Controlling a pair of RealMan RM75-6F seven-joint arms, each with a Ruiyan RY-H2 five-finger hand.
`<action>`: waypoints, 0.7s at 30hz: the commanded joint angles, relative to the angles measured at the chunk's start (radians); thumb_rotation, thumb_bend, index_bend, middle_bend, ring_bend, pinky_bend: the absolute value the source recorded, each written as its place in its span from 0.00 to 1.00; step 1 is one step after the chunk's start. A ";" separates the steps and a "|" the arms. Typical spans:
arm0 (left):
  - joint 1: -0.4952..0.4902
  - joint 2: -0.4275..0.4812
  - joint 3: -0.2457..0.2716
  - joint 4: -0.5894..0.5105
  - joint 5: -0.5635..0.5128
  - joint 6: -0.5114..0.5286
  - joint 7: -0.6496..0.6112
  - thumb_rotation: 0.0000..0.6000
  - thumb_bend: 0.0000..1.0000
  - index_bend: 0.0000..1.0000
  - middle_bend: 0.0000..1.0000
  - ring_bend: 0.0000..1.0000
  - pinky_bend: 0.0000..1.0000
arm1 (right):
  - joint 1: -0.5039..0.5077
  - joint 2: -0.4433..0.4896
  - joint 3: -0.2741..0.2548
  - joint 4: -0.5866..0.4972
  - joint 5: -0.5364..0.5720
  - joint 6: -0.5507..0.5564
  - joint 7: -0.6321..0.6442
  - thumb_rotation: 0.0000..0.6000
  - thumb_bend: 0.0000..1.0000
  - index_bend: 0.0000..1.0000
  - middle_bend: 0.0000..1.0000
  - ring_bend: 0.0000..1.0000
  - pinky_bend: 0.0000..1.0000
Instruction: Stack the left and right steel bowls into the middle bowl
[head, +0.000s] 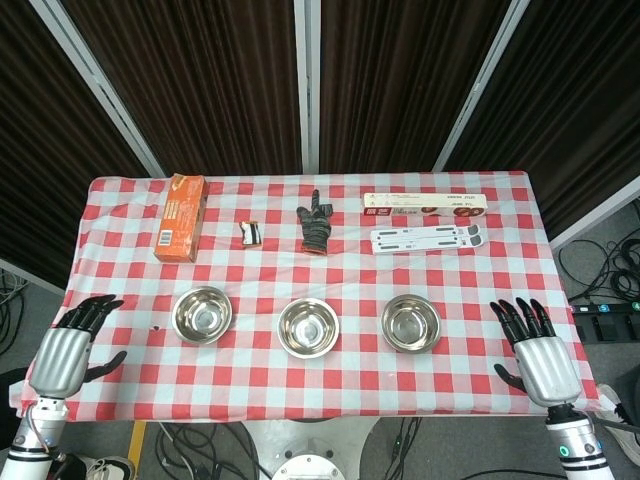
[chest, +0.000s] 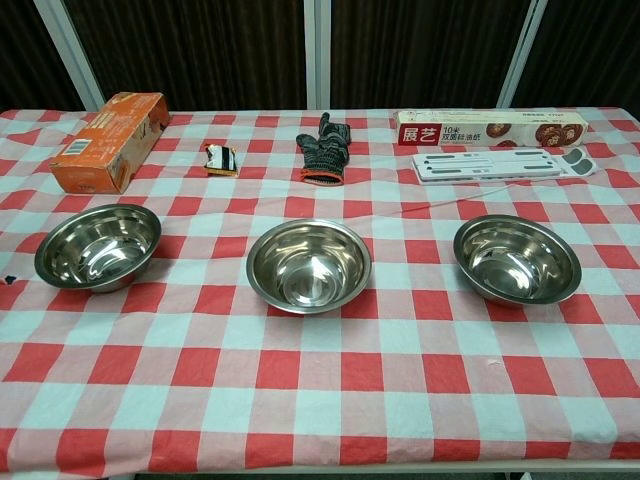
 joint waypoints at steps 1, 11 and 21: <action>-0.003 0.001 -0.002 -0.001 0.005 0.003 0.003 1.00 0.20 0.26 0.28 0.20 0.31 | 0.031 -0.031 0.003 0.033 -0.011 -0.045 -0.023 1.00 0.10 0.17 0.22 0.13 0.18; -0.001 0.000 -0.005 -0.006 0.010 0.016 0.003 1.00 0.20 0.26 0.28 0.20 0.31 | 0.187 -0.101 0.040 0.059 0.035 -0.296 -0.062 1.00 0.10 0.29 0.28 0.17 0.24; 0.000 0.001 -0.004 -0.002 0.021 0.029 -0.015 1.00 0.20 0.26 0.28 0.20 0.31 | 0.293 -0.188 0.060 0.095 0.117 -0.466 -0.092 1.00 0.12 0.31 0.30 0.17 0.25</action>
